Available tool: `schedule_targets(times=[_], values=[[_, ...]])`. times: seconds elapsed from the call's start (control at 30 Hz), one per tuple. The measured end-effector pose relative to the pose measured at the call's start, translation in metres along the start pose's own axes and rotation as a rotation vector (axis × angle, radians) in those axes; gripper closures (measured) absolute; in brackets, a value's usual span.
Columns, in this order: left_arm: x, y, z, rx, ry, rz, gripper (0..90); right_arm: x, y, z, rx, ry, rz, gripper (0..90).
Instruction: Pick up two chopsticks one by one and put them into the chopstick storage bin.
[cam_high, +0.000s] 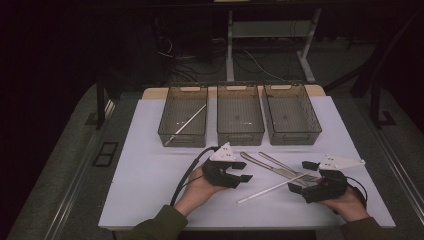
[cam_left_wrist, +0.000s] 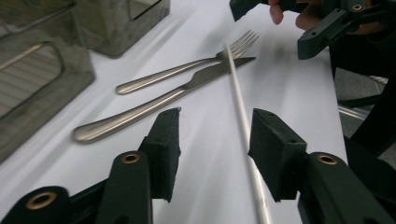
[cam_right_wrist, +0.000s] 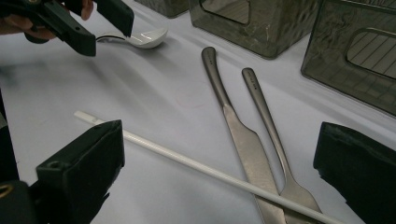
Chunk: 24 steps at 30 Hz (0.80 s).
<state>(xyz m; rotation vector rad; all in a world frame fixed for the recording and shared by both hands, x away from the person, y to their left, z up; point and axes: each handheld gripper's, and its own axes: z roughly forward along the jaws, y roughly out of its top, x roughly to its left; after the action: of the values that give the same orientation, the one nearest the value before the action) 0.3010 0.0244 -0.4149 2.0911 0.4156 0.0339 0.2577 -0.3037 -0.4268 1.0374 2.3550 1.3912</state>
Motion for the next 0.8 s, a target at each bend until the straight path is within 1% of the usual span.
schedule_targets(times=[0.07, 0.1, 0.13, 0.2, 0.4, 0.53, 0.67, 0.7, 0.73, 0.8], values=[[-0.003, 0.0, 0.007, 0.005, -0.002, -0.003, 55.1, 0.0, 0.0, 0.0, 0.001, 0.0, -0.001, 1.9], [-0.005, 0.0, 0.011, 0.012, 0.002, 0.005, 56.4, 0.0, 0.0, 0.0, 0.001, 0.0, -0.001, 1.9], [-0.008, 0.0, 0.015, 0.021, 0.003, 0.006, 59.8, 0.0, 0.0, 0.0, 0.002, -0.001, -0.002, 1.9], [-0.011, 0.0, 0.021, 0.033, -0.01, 0.009, 60.3, 0.0, 0.0, 0.0, 0.002, -0.001, -0.002, 1.9], [-0.017, 0.0, 0.039, 0.078, -0.036, -0.009, 68.2, 0.0, 0.0, 0.0, 0.002, -0.001, -0.002, 1.9], [-0.021, -0.002, 0.049, 0.106, -0.047, -0.016, 71.0, 0.0, 0.0, 0.0, 0.001, -0.001, 0.001, 1.9], [-0.024, -0.004, 0.055, 0.141, -0.049, -0.003, 72.8, 0.0, 0.0, 0.0, 0.0, -0.001, 0.002, 1.9], [-0.024, -0.005, 0.057, 0.145, -0.047, -0.006, 73.6, 0.0, 0.0, 0.0, 0.0, 0.0, 0.002, 1.9], [-0.024, -0.005, 0.058, 0.15, -0.046, 0.004, 73.6, 0.0, 0.0, 0.0, 0.0, 0.0, 0.002, 1.9], [-0.024, -0.006, 0.059, 0.157, -0.045, 0.009, 74.7, 0.0, 0.0, 0.0, 0.0, -0.001, 0.002, 1.9]])
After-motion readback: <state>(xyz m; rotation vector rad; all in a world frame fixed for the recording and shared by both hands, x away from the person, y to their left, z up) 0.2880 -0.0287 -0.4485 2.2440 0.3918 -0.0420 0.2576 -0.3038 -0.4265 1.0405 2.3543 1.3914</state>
